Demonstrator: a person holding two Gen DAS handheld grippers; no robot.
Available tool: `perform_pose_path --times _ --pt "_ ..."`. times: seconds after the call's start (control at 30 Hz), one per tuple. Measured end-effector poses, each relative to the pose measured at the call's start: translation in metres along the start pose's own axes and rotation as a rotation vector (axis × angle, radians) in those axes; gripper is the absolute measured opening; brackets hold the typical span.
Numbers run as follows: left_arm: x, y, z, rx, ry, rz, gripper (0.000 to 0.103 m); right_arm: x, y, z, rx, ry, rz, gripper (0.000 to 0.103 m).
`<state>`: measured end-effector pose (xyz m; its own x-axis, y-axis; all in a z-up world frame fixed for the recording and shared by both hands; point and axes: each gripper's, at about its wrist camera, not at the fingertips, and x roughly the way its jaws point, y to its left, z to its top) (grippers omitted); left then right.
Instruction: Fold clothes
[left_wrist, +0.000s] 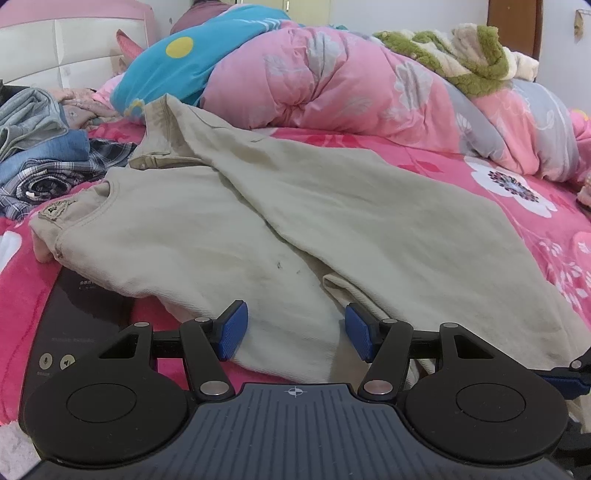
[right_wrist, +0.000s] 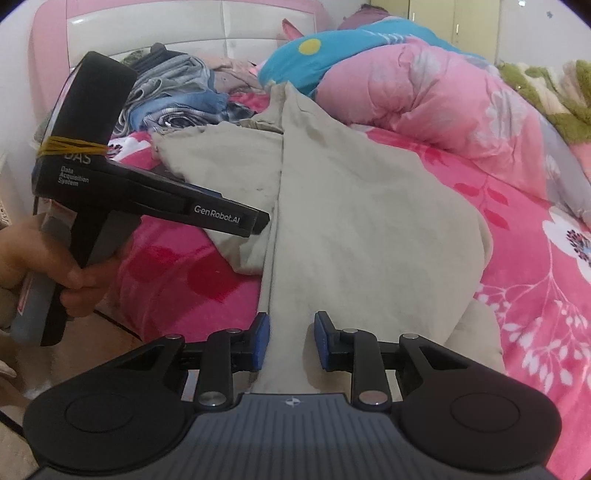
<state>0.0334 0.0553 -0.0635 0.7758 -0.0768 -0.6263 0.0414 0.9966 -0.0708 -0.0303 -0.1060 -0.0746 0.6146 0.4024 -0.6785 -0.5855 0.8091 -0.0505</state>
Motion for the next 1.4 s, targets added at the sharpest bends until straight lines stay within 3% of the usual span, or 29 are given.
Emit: perform_pose_path --times 0.2,0.4,0.57,0.8,0.9,1.1,1.3,1.4 --pt "-0.004 0.002 0.000 -0.013 -0.014 -0.013 0.058 0.000 0.004 -0.003 -0.009 -0.005 -0.059 0.000" --pt "-0.011 0.002 0.006 -0.012 -0.067 -0.049 0.059 -0.023 -0.014 0.010 0.032 -0.109 -0.146 0.000" --pt "-0.005 -0.016 0.014 0.020 -0.050 -0.112 0.059 -0.044 -0.054 0.038 0.043 -0.195 -0.263 0.000" --pt "0.010 -0.050 0.031 0.123 -0.075 -0.170 0.059 -0.036 -0.115 0.077 0.052 -0.227 -0.346 0.000" --pt "0.012 -0.055 0.036 0.137 -0.099 -0.229 0.059 -0.024 -0.140 0.090 0.086 -0.223 -0.345 0.000" --pt "0.017 -0.067 0.031 0.176 -0.096 -0.437 0.060 0.019 -0.206 0.094 0.306 -0.130 -0.238 0.000" --pt "0.020 -0.075 0.030 0.202 -0.086 -0.516 0.060 0.072 -0.256 0.076 0.512 0.004 -0.138 0.000" --pt "0.020 -0.070 0.032 0.172 -0.075 -0.537 0.060 0.072 -0.272 0.062 0.641 0.035 -0.116 0.002"
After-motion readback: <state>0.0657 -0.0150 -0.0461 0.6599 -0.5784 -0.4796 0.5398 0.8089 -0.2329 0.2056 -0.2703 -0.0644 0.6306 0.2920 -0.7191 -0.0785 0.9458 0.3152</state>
